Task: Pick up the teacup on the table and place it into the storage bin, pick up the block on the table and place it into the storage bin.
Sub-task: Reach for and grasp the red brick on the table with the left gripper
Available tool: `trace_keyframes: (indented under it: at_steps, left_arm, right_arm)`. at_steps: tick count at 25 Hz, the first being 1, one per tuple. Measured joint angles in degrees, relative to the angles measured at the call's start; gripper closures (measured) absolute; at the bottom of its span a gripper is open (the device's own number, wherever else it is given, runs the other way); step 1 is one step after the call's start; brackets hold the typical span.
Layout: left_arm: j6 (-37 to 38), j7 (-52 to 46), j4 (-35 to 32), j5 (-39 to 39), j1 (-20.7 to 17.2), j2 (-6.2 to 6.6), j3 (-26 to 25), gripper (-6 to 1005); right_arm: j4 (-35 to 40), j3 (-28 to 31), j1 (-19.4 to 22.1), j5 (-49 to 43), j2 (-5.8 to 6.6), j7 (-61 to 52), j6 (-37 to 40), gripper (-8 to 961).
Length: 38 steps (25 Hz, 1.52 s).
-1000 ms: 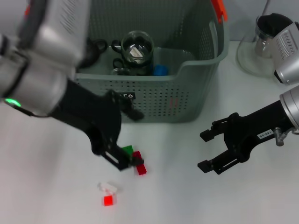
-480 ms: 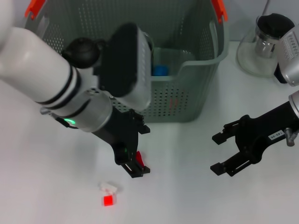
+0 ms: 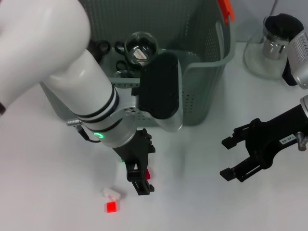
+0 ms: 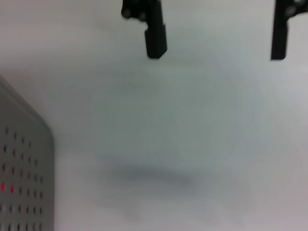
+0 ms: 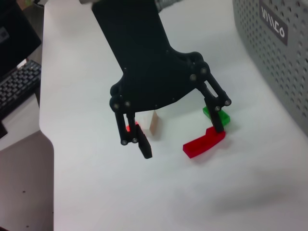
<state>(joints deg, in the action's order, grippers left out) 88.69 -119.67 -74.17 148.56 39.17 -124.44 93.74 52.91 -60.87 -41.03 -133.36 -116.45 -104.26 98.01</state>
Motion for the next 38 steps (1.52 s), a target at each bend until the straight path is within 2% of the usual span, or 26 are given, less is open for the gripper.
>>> trace_keyframes:
  at_steps: [11, 23, 38]
  left_arm:
    - [-5.2, -4.2, 6.5, 2.2, 2.8, -0.01, 3.2, 48]
    - [-9.4, -6.7, 9.5, 2.9, 3.0, -0.01, 4.8, 48]
    - [-10.5, -6.9, 11.2, 2.9, 3.0, -0.09, 4.8, 47]
  right_arm:
    - [-0.1, 0.0, 0.3, -1.1, -0.46, 0.4, -0.4, 8]
    - [-0.7, -0.3, 0.3, -1.2, -0.63, 0.5, -1.0, 9]
    - [-1.5, -0.3, 0.3, -1.2, -0.71, 0.6, -1.6, 8]
